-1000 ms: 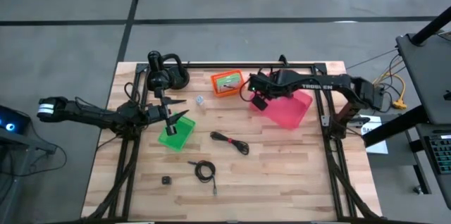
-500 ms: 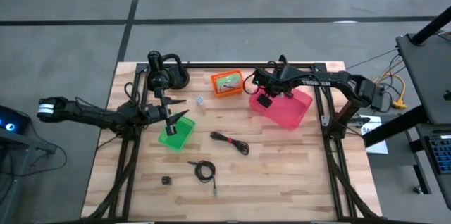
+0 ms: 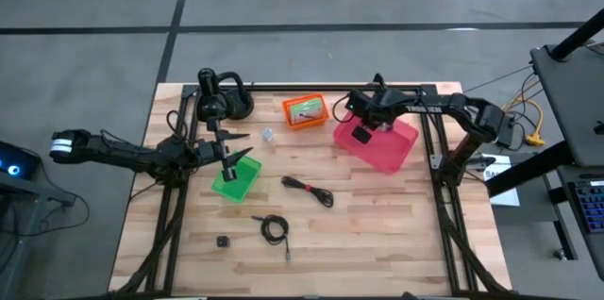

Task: Pick and place items into bin
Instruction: Put the white charger cable into the pink bin, then put the top black charger cable into the pink bin

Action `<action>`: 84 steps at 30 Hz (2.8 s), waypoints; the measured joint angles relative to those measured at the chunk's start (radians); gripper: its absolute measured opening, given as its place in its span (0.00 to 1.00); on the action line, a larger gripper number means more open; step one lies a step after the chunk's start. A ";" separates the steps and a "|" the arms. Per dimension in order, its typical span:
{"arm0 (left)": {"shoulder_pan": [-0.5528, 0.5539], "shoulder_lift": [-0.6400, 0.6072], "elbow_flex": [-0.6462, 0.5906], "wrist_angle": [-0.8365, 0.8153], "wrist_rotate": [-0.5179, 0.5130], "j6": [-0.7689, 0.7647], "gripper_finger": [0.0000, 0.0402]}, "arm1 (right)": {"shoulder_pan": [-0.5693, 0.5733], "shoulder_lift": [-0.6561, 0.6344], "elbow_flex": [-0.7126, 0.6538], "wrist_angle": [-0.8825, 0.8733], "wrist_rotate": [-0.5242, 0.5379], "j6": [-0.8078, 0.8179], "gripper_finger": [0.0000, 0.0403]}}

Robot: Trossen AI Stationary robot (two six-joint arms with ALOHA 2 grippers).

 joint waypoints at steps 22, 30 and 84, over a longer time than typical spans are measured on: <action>0.000 0.000 -0.001 0.000 0.000 0.000 0.40 | -0.020 0.000 -0.031 0.128 -0.083 -0.144 0.06; 0.000 0.000 -0.001 0.000 0.000 0.000 0.40 | -0.022 0.001 -0.044 0.129 -0.089 -0.147 0.06; 0.000 0.000 -0.001 0.000 0.000 0.000 0.40 | 0.198 -0.149 -0.017 0.461 -0.076 -0.003 0.18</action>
